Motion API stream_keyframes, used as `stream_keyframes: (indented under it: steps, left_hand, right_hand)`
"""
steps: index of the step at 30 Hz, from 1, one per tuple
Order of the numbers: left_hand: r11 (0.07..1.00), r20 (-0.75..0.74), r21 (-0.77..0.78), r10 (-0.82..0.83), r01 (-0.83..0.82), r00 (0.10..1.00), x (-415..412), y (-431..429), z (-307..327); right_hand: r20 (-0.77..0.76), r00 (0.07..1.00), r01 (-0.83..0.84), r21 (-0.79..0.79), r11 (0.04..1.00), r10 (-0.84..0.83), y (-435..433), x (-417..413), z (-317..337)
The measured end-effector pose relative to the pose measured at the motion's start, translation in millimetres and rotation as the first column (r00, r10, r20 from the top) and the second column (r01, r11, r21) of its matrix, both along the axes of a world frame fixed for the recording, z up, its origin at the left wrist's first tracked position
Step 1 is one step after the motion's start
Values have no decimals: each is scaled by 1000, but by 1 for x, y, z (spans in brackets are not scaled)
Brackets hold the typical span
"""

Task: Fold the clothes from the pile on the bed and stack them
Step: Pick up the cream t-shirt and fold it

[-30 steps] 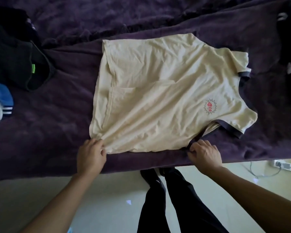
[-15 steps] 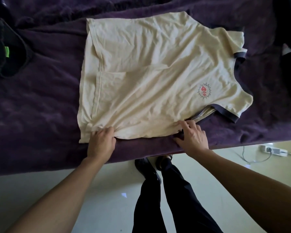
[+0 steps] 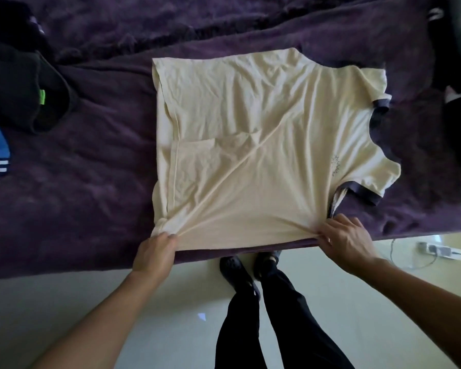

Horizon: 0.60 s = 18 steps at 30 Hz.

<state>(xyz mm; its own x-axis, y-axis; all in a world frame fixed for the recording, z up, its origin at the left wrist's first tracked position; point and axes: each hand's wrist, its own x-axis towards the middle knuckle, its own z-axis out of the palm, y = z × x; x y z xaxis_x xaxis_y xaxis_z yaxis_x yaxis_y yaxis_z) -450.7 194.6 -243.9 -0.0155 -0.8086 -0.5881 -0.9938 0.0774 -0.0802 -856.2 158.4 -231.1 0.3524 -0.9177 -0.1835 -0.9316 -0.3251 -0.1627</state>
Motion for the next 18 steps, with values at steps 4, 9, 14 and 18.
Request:
stream_keyframes:
  steps: [4, 9, 14, 18]
  left_hand:
    - [976, -156, -219, -45, 10, 987, 20, -8, 25]
    - [796, -539, -333, 279, -506, 795, 36, -71, 60]
    - [525, -715, -352, 383, -775, 584, 48, -176, 70]
    - [389, -789, -232, 460, -891, 407, 52, -272, 54]
  right_hand:
    - [147, 984, 109, -47, 993, -101, -31, 12, 21]
    - [321, 879, 360, 34, 932, -352, -110, 20, 44]
    - [344, 871, 380, -23, 925, -350, -221, 25, 52]
    - [287, 886, 387, -28, 922, -363, -317, 28, 42]
